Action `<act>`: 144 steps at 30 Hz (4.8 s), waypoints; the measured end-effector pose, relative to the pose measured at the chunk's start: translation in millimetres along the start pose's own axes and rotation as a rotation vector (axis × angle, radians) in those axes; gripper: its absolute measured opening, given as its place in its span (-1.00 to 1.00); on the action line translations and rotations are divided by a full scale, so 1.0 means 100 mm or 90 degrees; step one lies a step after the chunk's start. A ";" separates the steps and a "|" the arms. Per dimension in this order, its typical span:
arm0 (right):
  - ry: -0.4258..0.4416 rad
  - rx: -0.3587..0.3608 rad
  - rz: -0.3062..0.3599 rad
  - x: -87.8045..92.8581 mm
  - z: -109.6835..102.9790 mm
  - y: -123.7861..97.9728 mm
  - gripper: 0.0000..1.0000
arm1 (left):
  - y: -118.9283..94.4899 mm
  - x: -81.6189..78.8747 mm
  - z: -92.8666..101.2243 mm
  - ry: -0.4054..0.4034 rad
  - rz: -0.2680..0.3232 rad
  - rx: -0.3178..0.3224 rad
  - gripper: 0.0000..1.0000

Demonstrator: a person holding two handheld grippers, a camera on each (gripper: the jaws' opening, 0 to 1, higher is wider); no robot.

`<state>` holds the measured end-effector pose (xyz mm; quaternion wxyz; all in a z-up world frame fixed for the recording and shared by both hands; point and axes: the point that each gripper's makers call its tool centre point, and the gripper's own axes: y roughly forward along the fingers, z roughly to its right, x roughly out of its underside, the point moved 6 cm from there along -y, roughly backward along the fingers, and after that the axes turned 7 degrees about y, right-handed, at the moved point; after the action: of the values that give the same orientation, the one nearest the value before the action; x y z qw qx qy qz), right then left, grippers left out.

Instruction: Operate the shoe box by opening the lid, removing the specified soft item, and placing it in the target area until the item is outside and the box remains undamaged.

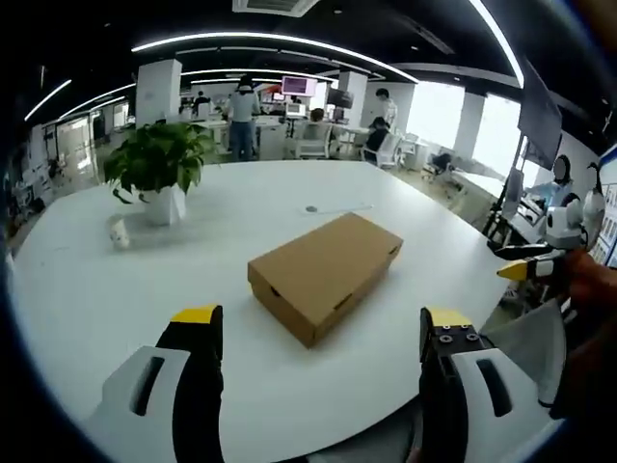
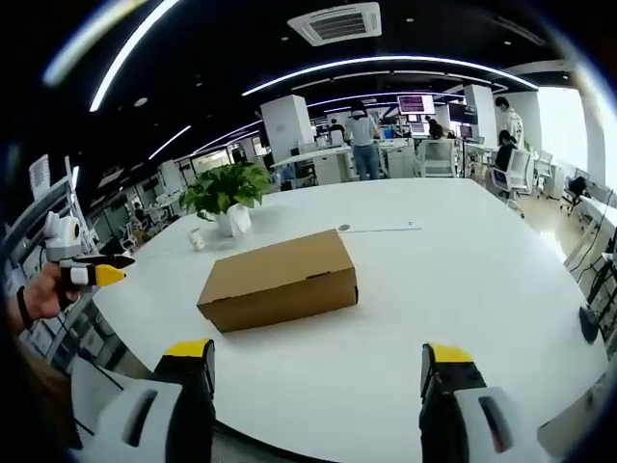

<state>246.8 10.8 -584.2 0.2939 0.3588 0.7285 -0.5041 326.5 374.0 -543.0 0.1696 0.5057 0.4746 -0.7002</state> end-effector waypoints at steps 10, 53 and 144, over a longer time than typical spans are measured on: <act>0.003 0.002 0.004 -0.01 0.00 0.00 0.75 | 0.01 -0.03 -0.01 0.004 0.002 0.002 0.67; -0.005 0.011 -0.006 0.08 0.01 -0.05 0.74 | 0.08 0.07 0.06 -0.013 -0.004 0.021 0.66; -0.134 -0.118 -0.179 -0.17 0.40 1.98 0.69 | 1.38 0.62 -0.15 -0.065 -0.118 0.033 0.57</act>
<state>421.9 15.5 -687.2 0.3272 0.1698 0.7801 -0.5056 406.6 334.0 -665.5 0.1152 0.4274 0.4919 -0.7498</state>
